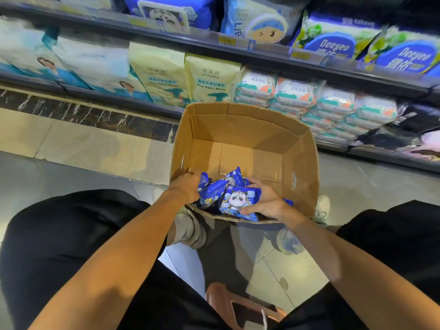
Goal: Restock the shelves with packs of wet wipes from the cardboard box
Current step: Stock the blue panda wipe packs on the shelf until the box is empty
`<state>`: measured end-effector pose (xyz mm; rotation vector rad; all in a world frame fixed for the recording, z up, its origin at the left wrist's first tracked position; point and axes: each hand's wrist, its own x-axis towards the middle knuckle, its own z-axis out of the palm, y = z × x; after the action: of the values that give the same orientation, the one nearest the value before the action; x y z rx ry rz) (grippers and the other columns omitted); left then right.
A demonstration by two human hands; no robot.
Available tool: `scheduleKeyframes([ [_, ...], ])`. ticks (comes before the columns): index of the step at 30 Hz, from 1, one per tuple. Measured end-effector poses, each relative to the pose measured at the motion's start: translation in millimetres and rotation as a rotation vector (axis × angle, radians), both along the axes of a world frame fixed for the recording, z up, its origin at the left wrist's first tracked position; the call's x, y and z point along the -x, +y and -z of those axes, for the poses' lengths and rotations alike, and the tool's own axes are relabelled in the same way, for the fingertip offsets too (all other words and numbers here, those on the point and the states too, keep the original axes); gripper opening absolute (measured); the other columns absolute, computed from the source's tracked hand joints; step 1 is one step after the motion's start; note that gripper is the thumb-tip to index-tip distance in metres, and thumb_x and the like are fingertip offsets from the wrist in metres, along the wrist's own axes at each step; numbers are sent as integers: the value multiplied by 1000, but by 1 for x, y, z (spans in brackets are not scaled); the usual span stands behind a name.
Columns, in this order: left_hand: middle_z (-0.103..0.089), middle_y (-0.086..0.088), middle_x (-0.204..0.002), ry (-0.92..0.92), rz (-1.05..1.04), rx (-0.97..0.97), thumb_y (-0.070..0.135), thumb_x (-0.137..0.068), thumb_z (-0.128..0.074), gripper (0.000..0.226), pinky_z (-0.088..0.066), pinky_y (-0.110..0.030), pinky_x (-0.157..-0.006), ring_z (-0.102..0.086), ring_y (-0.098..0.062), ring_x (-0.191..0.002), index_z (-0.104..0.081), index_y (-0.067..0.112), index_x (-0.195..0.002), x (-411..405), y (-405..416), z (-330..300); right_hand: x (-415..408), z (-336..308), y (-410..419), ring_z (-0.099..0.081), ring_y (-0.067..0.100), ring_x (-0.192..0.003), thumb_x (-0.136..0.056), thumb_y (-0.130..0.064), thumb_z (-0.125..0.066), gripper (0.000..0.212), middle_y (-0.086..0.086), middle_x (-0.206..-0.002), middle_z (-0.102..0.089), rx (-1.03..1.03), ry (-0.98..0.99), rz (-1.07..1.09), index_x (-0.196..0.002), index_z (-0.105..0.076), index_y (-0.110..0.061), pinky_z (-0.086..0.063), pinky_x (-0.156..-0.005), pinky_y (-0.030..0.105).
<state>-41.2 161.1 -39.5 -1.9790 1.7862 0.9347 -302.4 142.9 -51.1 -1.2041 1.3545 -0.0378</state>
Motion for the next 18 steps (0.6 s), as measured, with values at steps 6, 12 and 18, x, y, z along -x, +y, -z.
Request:
scheduleKeyframes([
  [6,-51,-16,-128,10,7,-38,7,-87,-66,64,-52,-45,-89,-58,-36,-112,-34,12,-142,4,3,-3,5,14,6,-55,14,-116,-61,-15,-95,81,-2,-123,-58,18,217,-81,-133,-59,-15,-43,-92,22],
  [12,-53,-14,-130,51,-14,-27,4,-85,-66,76,-51,-44,-86,-60,-36,-110,-25,22,-147,5,6,-4,7,35,8,-58,14,-76,-75,-41,-83,34,1,-81,-61,-59,394,-86,-92,-68,-15,-48,-76,32],
  [18,-54,-13,-127,115,-28,16,1,-85,-64,79,-53,-41,-76,-62,-31,-98,-23,32,-146,4,6,-5,-19,44,1,-60,24,-115,-87,-33,-70,55,4,-136,-58,-121,414,-277,-139,-54,-20,-49,-94,31],
])
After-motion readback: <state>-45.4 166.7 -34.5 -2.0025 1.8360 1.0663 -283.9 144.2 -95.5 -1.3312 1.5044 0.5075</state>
